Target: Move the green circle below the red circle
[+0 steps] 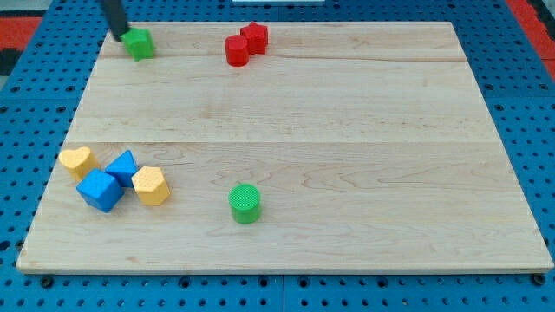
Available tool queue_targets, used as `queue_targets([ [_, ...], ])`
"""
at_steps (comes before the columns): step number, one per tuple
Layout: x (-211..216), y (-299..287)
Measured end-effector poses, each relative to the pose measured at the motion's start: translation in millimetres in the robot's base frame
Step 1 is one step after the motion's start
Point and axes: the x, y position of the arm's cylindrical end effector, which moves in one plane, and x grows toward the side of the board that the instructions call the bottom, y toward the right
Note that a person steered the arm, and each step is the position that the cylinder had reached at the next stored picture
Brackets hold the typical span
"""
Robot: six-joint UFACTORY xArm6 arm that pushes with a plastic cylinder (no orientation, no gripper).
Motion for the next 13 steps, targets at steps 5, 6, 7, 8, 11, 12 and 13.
queue_targets([
  [5,125,94],
  [6,156,194],
  [7,237,256],
  [8,307,302],
  [11,322,172],
  [12,330,147],
  [13,315,119],
])
